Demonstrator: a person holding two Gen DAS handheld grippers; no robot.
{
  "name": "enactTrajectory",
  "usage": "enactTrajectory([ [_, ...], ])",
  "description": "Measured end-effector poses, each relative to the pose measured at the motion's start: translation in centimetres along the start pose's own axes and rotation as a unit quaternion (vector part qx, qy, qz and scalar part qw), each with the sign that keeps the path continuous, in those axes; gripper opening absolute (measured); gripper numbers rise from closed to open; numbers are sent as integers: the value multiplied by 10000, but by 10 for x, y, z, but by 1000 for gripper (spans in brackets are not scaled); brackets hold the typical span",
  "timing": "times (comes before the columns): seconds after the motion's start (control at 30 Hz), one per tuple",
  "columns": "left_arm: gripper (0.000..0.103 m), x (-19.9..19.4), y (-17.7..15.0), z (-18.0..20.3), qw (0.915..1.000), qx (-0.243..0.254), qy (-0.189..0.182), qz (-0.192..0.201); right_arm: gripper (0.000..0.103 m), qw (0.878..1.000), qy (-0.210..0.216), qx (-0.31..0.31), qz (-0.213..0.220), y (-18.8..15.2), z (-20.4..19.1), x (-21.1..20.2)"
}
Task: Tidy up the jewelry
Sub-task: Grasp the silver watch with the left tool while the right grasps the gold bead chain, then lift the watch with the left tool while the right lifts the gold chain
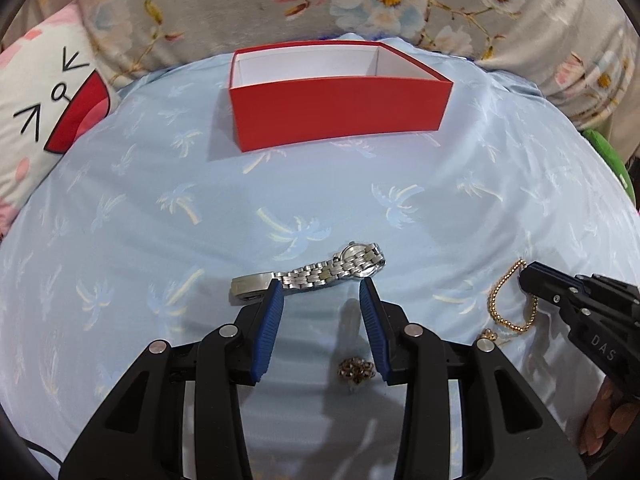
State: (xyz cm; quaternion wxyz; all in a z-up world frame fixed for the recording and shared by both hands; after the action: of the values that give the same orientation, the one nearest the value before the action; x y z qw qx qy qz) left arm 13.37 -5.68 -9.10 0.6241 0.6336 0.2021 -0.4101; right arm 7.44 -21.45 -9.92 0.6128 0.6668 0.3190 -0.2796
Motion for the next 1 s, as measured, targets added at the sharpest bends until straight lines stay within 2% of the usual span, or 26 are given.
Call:
enactTrajectory([
  [0.23,38,5,10,6,9974,634,235,252,4,9998,101,140,-32,1,2,0],
  [0.3,48,9,13,10,9963,799,194,241,4,9998,111,159,-49,0,1,0],
  [0.43,53,18,11,14,9947,1013,108,149,4,9997,156,176,-85,-1,-1,-2],
  [0.5,52,19,12,12,9966,818,21,83,4,9997,169,175,-82,0,-3,-4],
  [0.57,47,20,13,7,9989,454,-123,-7,4,9996,186,185,-85,1,-4,-5],
  [0.77,26,18,15,-4,9998,-155,58,100,4,9996,223,187,-57,4,-6,-7],
  [1.0,25,18,16,-7,9978,-634,145,153,4,9996,242,146,-55,5,-9,-6],
])
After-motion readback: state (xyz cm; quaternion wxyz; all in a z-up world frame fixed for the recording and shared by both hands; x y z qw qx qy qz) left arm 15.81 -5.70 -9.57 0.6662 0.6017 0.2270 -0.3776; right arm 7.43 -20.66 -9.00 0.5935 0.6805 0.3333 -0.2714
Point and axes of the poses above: each gripper's, at about its wrist camera, not at the fingertips, and x roughly the way its jaws point, z to its right, y to its top, the point moved 8 cm from there along x, roughly the way its jaws point, and after that the axes turned 10 degrees about -x, right-handed, at the moved point
